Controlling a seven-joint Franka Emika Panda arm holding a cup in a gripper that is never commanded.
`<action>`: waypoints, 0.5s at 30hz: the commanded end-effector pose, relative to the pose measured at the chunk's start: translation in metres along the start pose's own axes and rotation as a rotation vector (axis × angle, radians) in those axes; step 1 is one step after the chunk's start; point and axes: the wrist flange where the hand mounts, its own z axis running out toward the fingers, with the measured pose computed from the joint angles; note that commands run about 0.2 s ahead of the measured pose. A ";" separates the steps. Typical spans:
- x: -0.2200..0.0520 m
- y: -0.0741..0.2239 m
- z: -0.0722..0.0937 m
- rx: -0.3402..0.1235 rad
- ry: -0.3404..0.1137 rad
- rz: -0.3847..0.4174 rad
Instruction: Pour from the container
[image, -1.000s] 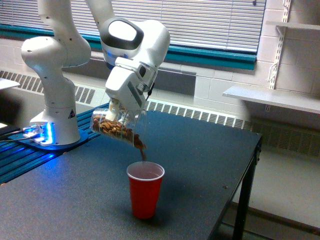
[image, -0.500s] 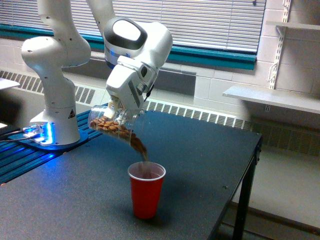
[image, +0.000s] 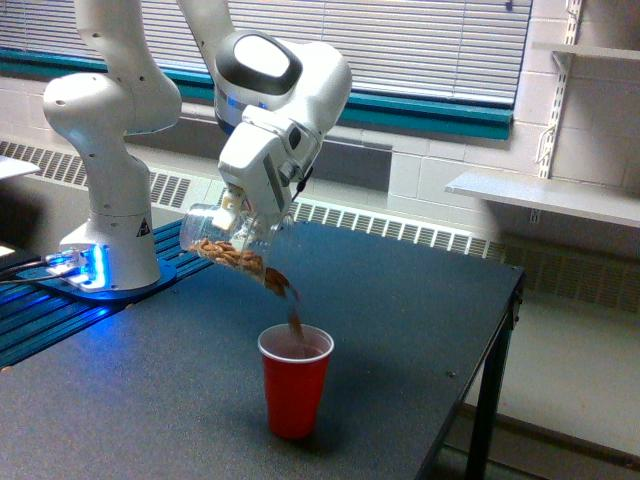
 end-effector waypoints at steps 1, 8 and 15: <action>0.006 -0.003 -0.012 -0.029 0.022 -0.019; 0.010 -0.004 -0.017 -0.057 0.028 -0.035; 0.012 -0.005 -0.023 -0.090 0.027 -0.051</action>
